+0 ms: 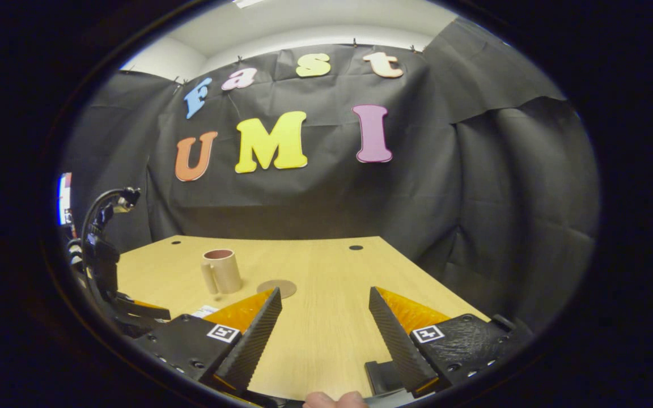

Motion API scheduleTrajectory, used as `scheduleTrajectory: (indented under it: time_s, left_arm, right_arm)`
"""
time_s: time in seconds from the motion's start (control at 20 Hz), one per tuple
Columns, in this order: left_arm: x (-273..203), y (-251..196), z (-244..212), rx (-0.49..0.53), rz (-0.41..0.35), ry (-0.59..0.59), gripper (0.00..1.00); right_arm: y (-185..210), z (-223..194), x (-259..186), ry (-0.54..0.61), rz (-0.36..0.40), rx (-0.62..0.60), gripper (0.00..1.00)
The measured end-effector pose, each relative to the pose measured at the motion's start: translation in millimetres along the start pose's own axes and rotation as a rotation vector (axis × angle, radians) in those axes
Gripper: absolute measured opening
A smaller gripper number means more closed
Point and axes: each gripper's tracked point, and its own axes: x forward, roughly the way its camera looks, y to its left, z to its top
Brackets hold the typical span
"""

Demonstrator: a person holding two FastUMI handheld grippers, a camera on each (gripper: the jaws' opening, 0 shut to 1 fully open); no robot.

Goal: Put the toothbrush and toothpaste on the desktop into the cup, then pick up the cup and place it on the coaster on the desktop.

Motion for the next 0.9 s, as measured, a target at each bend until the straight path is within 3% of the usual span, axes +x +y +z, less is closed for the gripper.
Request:
scheduleTrajectory:
  time_s: [0.15,0.35,0.4,0.45,0.5,0.55,0.6,0.75,0.8,0.9]
  left_arm:
    - [8.0,6.3,-8.7,-0.009,0.032,0.045,0.99]
    - [10.8,19.6,-5.8,-0.02,0.067,0.082,0.84]
    - [11.6,21.2,-4.8,-0.017,0.072,0.085,0.87]
    - [9.6,21.4,-4.0,-0.017,0.077,0.088,0.78]
    - [10.4,21.1,-3.4,-0.017,0.078,0.087,0.82]
    - [11.8,21.4,-3.1,-0.023,0.077,0.084,0.7]
    - [13.3,19.6,-3.1,-0.028,0.078,0.081,0.66]
    - [14.7,14.9,-5.5,-0.027,0.08,0.076,0.41]
    - [12.7,16.6,-6.3,-0.034,0.081,0.077,0.46]
    - [11.0,17.9,-6.8,-0.04,0.085,0.076,0.45]
  right_arm:
    - [-0.1,-3.9,2.0,0.007,0.002,-0.004,0.94]
    - [1.8,-11.0,3.8,0.028,0.011,0.001,0.96]
    - [4.5,-12.0,3.5,0.032,0.019,0.007,0.96]
    - [6.7,-13.3,4.0,0.037,0.027,0.013,0.94]
    - [9.1,-13.1,4.2,0.042,0.035,0.019,0.96]
    - [12.6,-14.8,4.6,0.046,0.043,0.019,0.95]
    - [13.2,-17.5,5.4,0.052,0.044,0.018,0.94]
    - [19.4,-21.8,6.4,0.068,0.059,0.013,0.94]
    - [20.8,-23.7,6.7,0.073,0.061,0.012,0.94]
    - [26.0,-26.9,7.8,0.084,0.069,0.009,0.95]
